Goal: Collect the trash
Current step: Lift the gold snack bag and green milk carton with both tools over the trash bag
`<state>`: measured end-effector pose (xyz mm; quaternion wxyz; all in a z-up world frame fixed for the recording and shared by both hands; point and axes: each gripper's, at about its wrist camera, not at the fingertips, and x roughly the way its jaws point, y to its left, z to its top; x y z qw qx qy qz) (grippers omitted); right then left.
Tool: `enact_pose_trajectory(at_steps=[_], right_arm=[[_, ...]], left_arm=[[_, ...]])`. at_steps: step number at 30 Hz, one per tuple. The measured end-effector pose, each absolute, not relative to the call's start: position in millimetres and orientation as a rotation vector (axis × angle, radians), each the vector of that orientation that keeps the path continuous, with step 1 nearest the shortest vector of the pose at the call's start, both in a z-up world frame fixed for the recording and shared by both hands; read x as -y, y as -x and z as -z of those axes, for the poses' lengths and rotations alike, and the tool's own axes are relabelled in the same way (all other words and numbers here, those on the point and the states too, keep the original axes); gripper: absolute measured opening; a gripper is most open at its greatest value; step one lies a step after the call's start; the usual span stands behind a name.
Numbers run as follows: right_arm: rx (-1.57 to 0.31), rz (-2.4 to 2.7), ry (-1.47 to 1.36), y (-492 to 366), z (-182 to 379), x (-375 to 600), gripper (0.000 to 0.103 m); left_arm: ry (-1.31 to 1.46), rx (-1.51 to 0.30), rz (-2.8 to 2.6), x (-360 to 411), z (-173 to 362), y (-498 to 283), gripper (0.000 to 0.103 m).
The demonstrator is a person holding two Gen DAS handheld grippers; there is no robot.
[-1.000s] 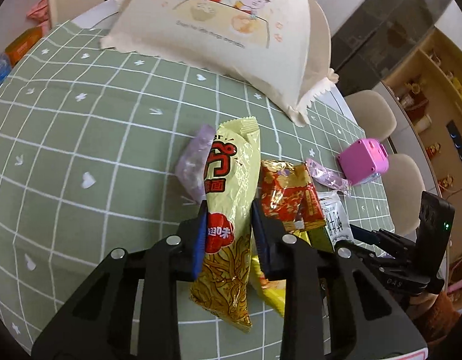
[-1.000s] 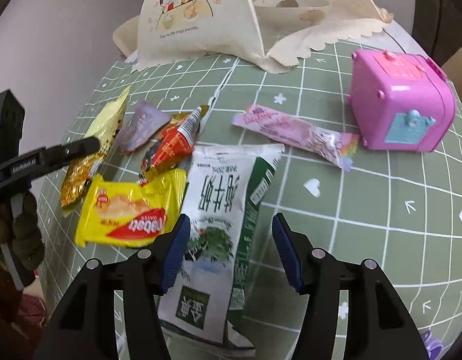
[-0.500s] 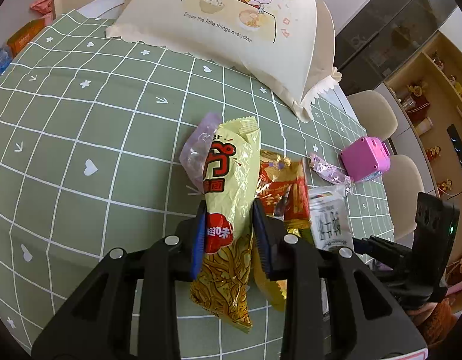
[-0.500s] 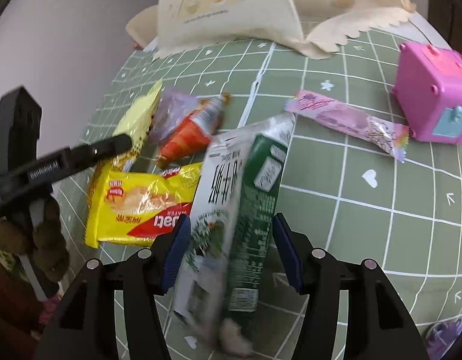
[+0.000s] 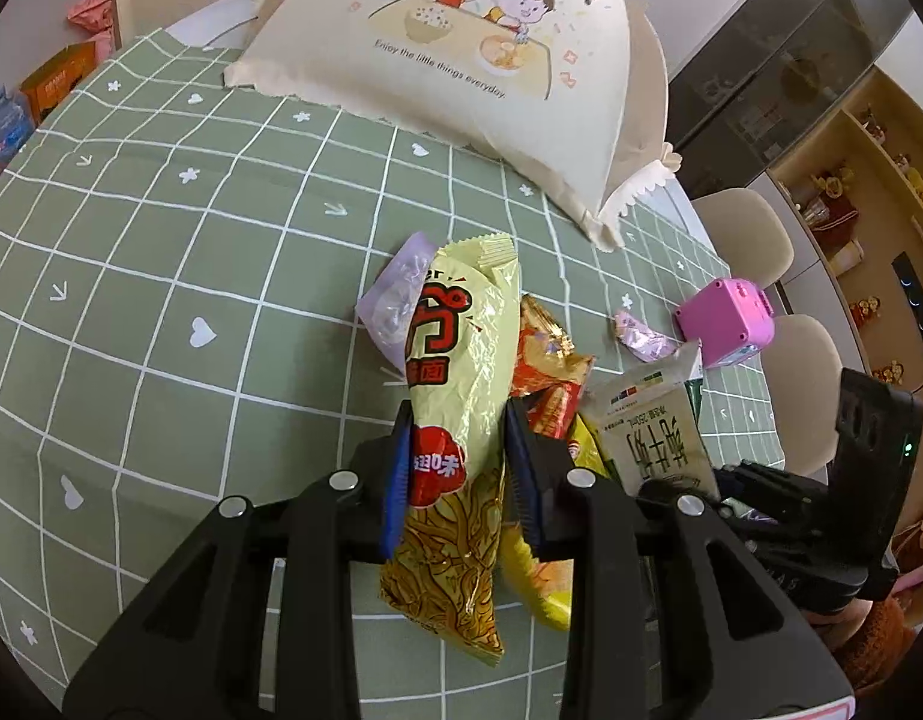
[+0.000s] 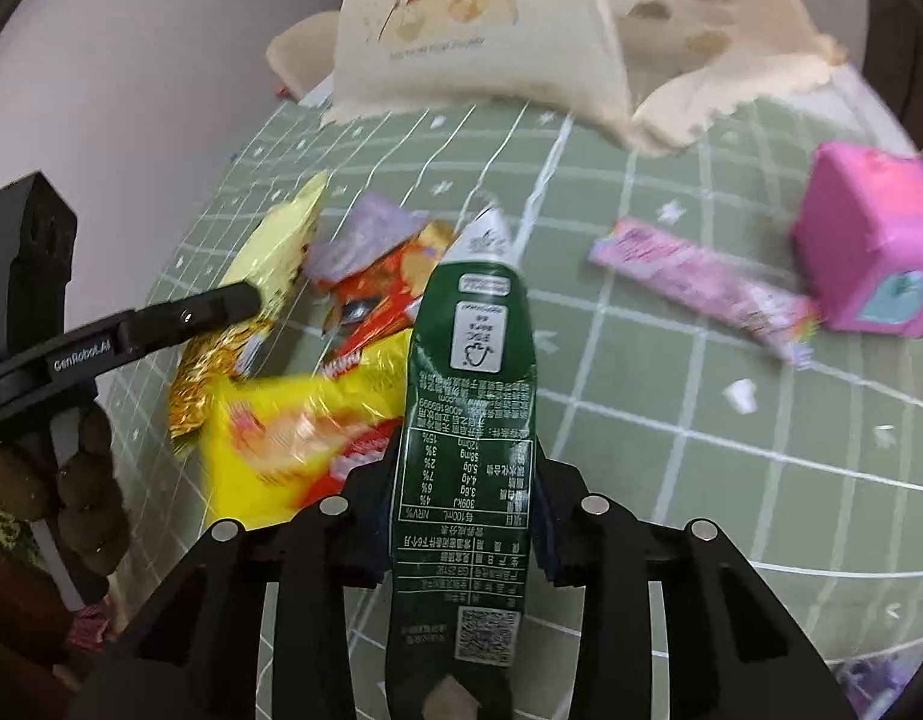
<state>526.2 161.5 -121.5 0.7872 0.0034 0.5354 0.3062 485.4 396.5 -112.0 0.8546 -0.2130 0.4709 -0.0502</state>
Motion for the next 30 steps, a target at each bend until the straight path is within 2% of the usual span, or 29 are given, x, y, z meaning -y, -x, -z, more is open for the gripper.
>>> enact_pose_trajectory(at_steps=[12, 22, 30], right_arm=[[-0.978, -0.549, -0.054, -468, 52, -85, 0.034], [-0.772, -0.393, -0.031, -398, -22, -3, 0.034], [-0.649, -0.233, -0.005, -336, -64, 81, 0.034]], left_arm=[[0.316, -0.822, 0.164, -342, 30, -438, 0.028], [0.173, -0.629, 0.283, -250, -54, -397, 0.028], [0.129, -0.584, 0.443, -157, -80, -365, 0.028]])
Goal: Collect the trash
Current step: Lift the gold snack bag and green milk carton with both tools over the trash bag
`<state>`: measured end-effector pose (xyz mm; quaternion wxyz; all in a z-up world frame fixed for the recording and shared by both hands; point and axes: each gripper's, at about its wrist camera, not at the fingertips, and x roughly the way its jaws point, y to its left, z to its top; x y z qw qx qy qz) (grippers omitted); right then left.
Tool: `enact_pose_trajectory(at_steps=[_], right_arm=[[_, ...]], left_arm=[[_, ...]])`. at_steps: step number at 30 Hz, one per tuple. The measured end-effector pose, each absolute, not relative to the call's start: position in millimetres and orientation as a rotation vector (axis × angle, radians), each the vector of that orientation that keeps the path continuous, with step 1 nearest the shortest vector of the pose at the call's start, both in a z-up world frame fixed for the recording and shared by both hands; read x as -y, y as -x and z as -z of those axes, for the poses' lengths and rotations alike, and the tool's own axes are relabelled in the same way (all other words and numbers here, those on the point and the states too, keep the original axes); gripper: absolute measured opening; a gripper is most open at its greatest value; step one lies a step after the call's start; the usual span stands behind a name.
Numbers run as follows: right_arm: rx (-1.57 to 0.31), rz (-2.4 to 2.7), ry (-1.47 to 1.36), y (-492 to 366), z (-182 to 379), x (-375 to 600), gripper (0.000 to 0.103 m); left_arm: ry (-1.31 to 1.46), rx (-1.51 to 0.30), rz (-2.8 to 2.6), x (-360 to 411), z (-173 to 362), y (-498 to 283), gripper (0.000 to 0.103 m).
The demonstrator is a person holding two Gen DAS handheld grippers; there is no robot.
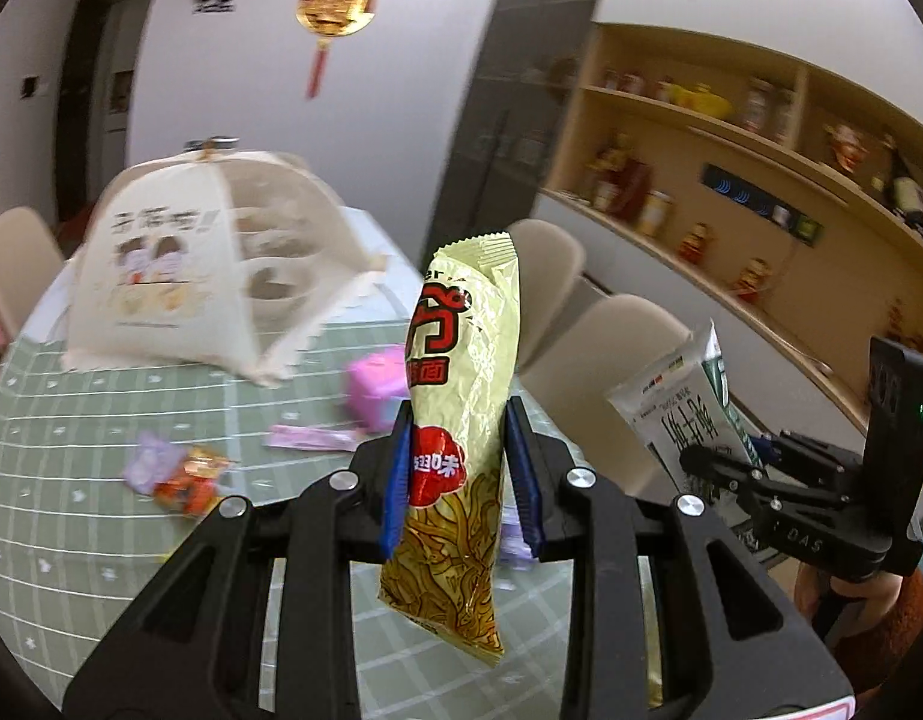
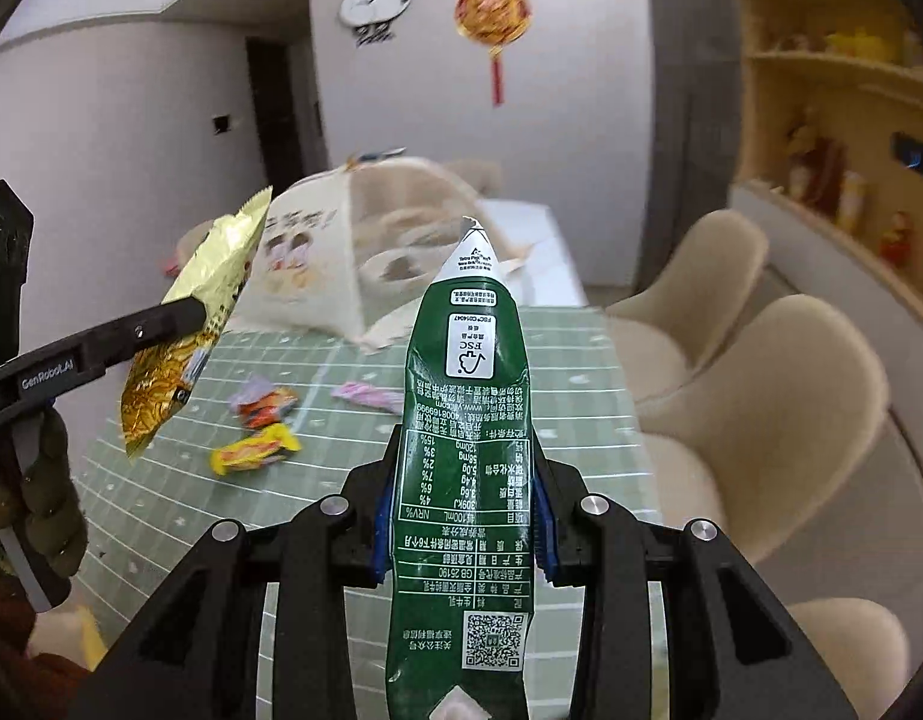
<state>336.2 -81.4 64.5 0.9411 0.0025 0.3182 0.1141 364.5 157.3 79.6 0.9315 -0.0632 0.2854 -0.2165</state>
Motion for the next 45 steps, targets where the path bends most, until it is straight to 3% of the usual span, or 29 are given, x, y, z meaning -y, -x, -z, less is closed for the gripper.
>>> enact_pose_trajectory(at_steps=[12, 26, 29, 35, 45], right_arm=[[-0.632, -0.011, -0.071, -218, -54, 224, 0.034], [-0.679, 0.177, -0.205, -118, -15, 346, 0.034], [-0.682, 0.194, -0.221, -108, -11, 354, 0.034], [-0.692, 0.193, -0.256, -106, 3, 357, 0.034], [-0.724, 0.124, -0.277, -149, 29, 336, 0.034]], left_arm=[[0.010, -0.658, 0.656, 5, -62, -289, 0.028], [0.035, -0.997, 0.959, 170, 42, -250, 0.028], [0.037, -1.056, 0.989, 191, 59, -253, 0.039], [0.051, -1.066, 0.951, 195, 66, -257, 0.054], [0.105, -1.025, 0.819, 120, 52, -268, 0.055]])
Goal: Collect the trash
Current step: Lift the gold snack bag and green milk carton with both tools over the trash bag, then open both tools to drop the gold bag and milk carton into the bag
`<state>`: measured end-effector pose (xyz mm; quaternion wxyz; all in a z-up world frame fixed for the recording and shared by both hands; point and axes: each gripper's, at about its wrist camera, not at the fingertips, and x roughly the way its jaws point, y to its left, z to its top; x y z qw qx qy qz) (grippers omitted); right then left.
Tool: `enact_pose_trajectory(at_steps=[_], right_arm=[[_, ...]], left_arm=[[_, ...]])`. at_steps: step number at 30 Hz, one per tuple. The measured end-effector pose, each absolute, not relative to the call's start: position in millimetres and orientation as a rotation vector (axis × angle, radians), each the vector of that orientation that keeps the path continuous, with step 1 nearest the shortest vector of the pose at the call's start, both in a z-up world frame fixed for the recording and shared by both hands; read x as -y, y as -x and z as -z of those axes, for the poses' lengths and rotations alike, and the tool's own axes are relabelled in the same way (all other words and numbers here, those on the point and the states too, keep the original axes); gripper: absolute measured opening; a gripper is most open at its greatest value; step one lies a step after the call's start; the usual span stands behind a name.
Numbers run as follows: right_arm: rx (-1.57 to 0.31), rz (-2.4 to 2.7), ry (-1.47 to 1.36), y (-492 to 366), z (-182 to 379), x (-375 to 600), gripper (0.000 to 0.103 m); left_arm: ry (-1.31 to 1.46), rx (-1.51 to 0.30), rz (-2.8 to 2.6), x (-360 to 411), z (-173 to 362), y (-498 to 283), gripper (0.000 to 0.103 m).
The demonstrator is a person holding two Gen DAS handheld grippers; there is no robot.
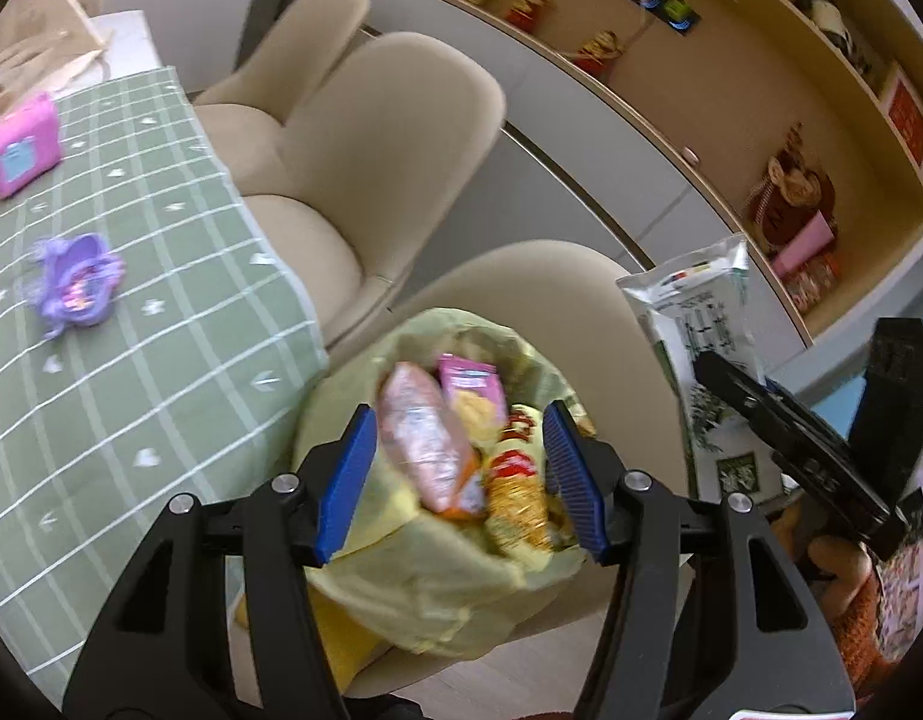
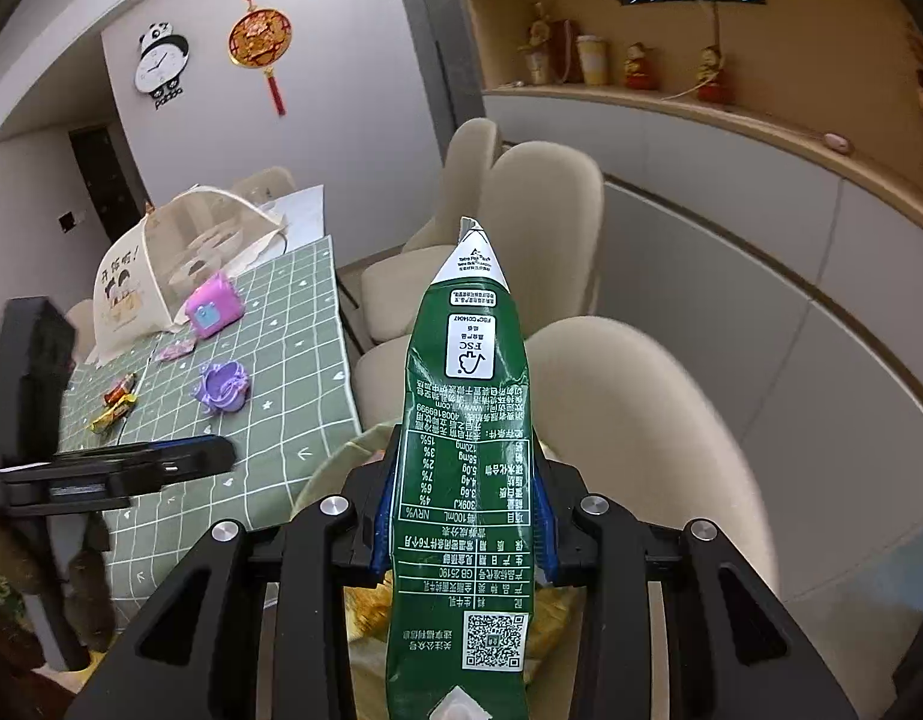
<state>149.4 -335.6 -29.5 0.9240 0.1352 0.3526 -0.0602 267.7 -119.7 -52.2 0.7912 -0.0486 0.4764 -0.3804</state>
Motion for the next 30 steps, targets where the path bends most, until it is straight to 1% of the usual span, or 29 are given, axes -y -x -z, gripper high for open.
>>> enact_pose_trajectory(at_steps=[8, 9, 10, 11, 12, 21, 26, 30], right_arm=[[-0.816, 0.098, -0.306, -182, 68, 312, 0.035], [-0.828, 0.092, -0.312, -184, 71, 311, 0.041], [-0.849, 0.078, -0.311, -186, 77, 308, 0.057], [-0.850, 0.075, -0.305, -186, 79, 305, 0.062], [-0.846, 0.077, -0.298, -185, 80, 303, 0.064], [-0.849, 0.038, -0.262, -188, 77, 282, 0.065], [-0.851, -0.033, -0.215, -197, 69, 253, 0.065], [-0.856, -0.162, -0.268, -213, 66, 223, 0.065]], left_arm=[[0.137, -1.002, 0.727, 61, 48, -273, 0.055], [0.141, -1.002, 0.718, 57, 49, -274, 0.055], [0.145, -1.001, 0.711, 51, 49, -274, 0.055], [0.150, -1.001, 0.702, 45, 51, -274, 0.056], [0.156, -1.002, 0.696, 40, 52, -275, 0.056], [0.196, -0.998, 0.637, -3, 61, -277, 0.056], [0.189, -0.983, 0.579, -32, 66, -279, 0.056], [0.192, -0.969, 0.501, -71, 73, -285, 0.056]])
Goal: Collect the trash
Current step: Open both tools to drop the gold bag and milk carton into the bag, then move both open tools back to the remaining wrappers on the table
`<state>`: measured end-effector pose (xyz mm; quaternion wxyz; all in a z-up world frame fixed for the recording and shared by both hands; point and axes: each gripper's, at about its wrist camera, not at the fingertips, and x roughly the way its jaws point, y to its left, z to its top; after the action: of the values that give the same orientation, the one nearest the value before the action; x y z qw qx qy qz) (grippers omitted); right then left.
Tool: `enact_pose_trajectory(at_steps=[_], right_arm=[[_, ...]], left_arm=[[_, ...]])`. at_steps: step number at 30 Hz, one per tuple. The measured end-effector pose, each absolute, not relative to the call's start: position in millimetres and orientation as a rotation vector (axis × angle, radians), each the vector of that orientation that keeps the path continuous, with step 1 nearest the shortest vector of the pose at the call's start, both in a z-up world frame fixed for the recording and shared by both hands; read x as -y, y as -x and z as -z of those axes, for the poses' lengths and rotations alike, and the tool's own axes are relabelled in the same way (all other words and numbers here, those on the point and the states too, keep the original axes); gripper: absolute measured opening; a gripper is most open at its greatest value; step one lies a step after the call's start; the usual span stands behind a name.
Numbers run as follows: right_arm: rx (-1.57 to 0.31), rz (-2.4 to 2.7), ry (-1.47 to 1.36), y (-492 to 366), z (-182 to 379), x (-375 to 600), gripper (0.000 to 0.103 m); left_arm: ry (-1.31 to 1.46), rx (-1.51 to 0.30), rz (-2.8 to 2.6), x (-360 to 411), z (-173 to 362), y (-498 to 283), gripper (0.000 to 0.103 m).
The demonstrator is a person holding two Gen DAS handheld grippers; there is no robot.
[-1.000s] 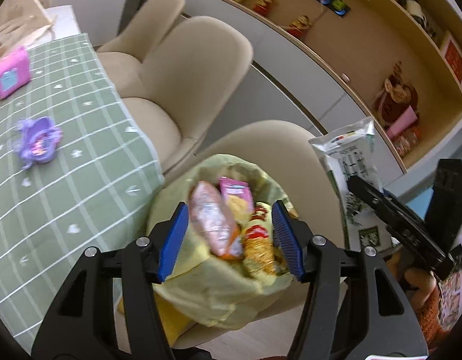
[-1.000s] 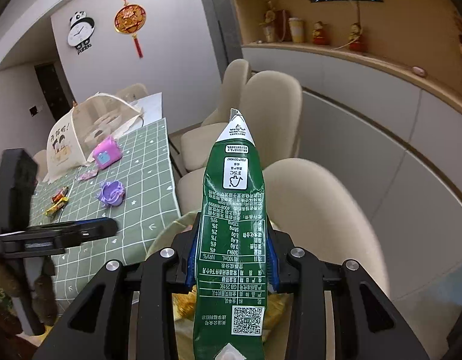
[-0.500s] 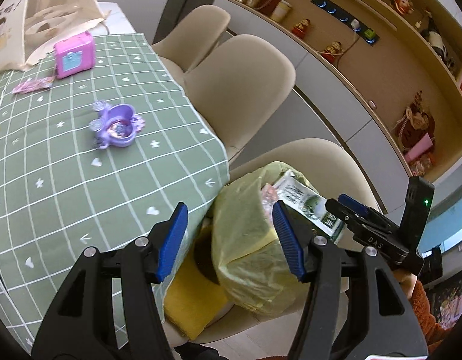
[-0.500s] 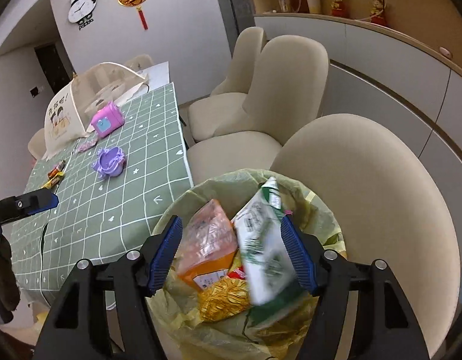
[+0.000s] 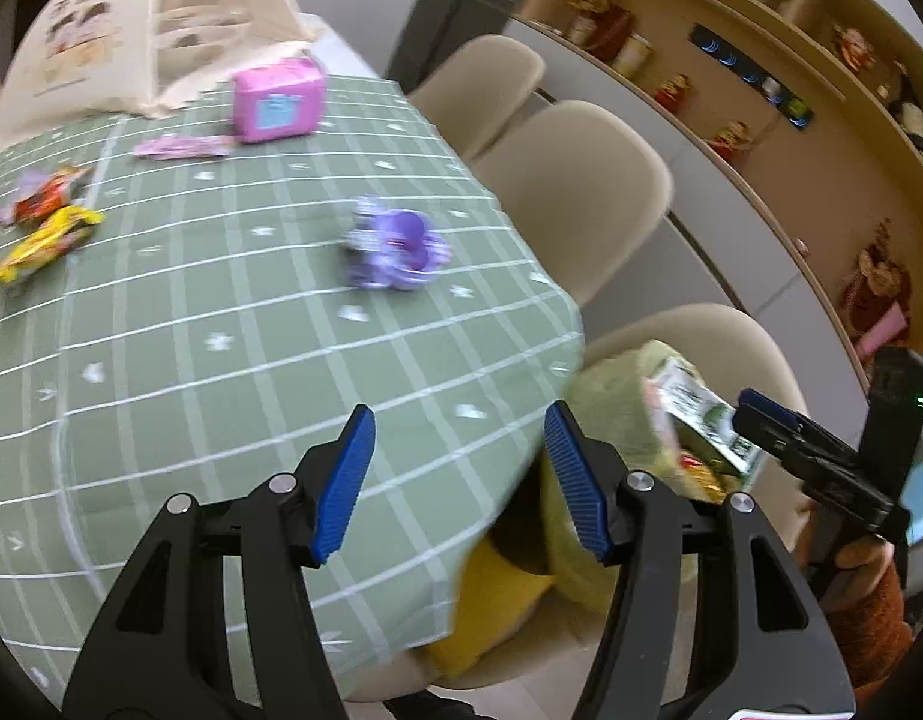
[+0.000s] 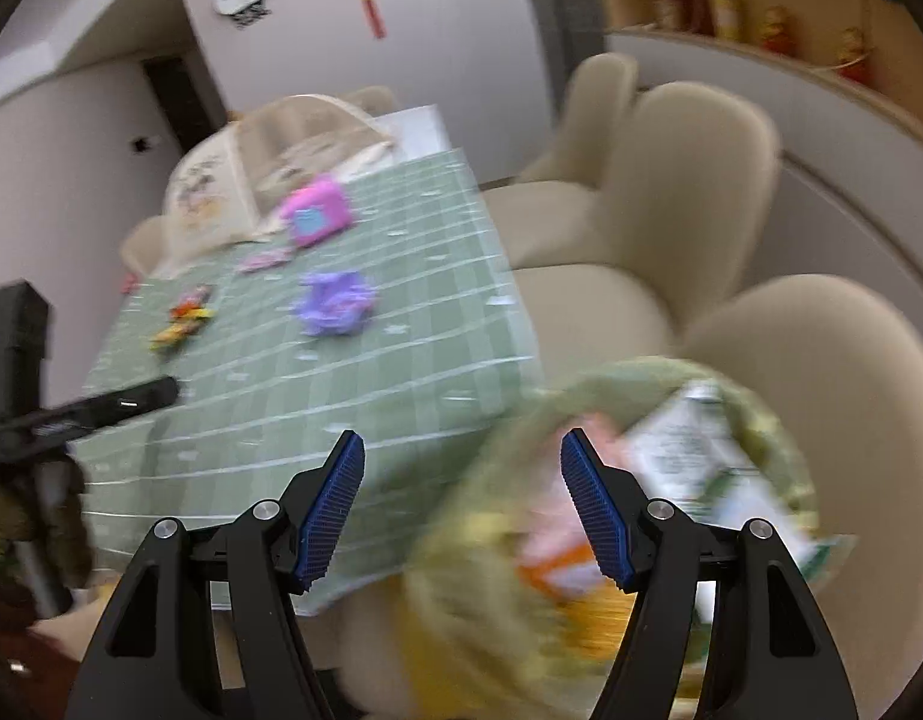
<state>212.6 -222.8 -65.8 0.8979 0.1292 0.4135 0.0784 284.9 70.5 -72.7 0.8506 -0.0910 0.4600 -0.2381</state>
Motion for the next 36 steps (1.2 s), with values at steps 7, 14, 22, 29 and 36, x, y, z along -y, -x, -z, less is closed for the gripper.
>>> enact_pose_trajectory(at_steps=[7, 14, 22, 29, 36], right_arm=[[-0.879, -0.280, -0.180, -250, 69, 136, 0.065], [-0.822, -0.285, -0.082, -291, 54, 63, 0.065], [-0.870, -0.304, -0.073, -356, 55, -8, 0.065], [-0.890, -0.251, 0.057, -389, 62, -57, 0.065], [-0.983, -0.280, 0.044, -409, 80, -70, 0.065]], left_arm=[[0.239, -0.947, 0.362, -150, 81, -298, 0.056], [0.317, -0.915, 0.239, -245, 88, -325, 0.056], [0.360, -0.881, 0.211, -330, 90, -381, 0.056], [0.325, -0.868, 0.196, -377, 96, -448, 0.056], [0.310, -0.932, 0.105, -412, 128, -517, 0.056]])
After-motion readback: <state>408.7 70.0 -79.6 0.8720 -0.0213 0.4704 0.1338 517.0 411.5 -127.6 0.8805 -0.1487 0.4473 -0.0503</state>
